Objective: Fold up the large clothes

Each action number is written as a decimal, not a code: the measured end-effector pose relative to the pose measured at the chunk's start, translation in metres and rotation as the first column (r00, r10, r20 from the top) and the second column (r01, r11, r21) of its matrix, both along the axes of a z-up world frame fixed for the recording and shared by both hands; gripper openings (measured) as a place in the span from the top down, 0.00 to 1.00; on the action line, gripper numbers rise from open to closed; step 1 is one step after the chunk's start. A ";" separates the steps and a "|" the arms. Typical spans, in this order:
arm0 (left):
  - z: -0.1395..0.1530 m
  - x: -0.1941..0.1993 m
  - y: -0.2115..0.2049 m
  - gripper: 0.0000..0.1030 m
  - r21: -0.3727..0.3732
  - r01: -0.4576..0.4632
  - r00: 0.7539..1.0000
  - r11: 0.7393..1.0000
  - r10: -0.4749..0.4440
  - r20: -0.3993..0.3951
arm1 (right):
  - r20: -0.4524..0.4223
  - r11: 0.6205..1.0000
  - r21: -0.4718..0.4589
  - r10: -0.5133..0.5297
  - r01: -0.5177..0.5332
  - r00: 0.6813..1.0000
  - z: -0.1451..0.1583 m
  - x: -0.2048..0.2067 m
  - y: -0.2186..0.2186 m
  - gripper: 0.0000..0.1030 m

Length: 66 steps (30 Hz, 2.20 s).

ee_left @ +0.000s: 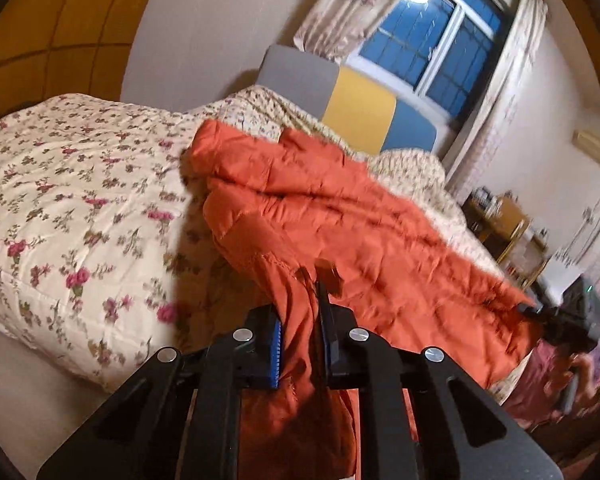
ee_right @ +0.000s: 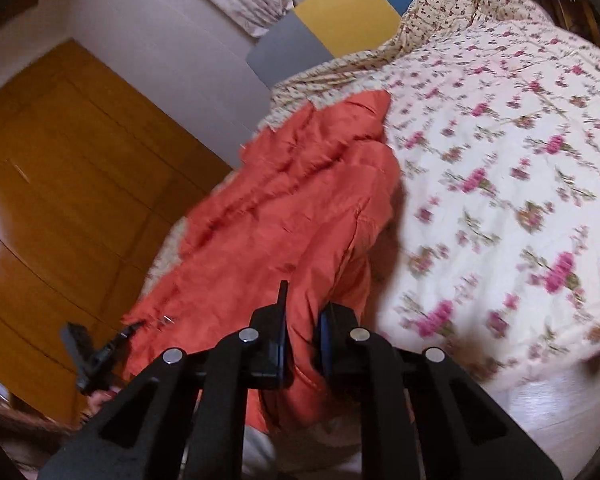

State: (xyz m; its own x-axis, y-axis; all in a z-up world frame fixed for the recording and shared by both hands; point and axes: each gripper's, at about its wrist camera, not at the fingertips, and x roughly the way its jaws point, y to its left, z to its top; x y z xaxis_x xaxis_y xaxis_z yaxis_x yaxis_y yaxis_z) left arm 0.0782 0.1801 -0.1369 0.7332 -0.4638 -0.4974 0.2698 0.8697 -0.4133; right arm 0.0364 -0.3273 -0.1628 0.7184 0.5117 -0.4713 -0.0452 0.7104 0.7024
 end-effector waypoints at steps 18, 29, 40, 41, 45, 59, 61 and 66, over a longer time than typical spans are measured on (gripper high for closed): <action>0.037 0.163 0.040 0.99 -0.256 -0.219 0.976 0.941 0.214 -0.051 | -0.031 0.981 0.141 -0.128 0.131 0.991 0.032 0.170 -0.024 0.89; -0.010 0.262 0.046 0.99 -0.332 -0.395 0.915 0.857 0.333 -0.229 | -0.199 0.930 0.239 -0.234 0.279 0.952 -0.031 0.284 -0.035 0.89; -0.027 0.290 0.070 0.99 -0.249 -0.586 0.808 0.771 0.529 -0.260 | -0.099 0.884 0.239 -0.390 0.402 0.916 -0.031 0.304 -0.046 0.18; -0.027 0.286 0.075 0.99 -0.233 -0.594 0.801 0.770 0.542 -0.252 | -0.045 0.894 0.195 -0.402 0.403 0.914 -0.021 0.298 -0.047 0.14; -0.023 0.268 0.083 0.97 -0.161 -0.586 0.809 0.794 0.560 -0.178 | 0.056 0.933 0.004 -0.359 0.360 0.932 -0.005 0.280 -0.047 0.02; -0.049 0.287 0.024 0.03 0.065 -0.142 0.953 0.988 0.154 -0.259 | -0.182 1.000 -0.028 0.001 -0.006 0.983 -0.076 0.313 -0.036 0.03; -0.062 0.300 0.017 0.05 0.029 -0.096 0.933 0.995 0.100 -0.346 | -0.186 0.996 -0.075 0.033 -0.048 0.982 -0.075 0.315 -0.030 0.18; -0.061 0.291 -0.003 0.35 0.049 -0.029 0.948 0.998 0.042 -0.314 | -0.159 0.997 -0.044 0.055 -0.062 0.986 -0.076 0.302 -0.030 0.47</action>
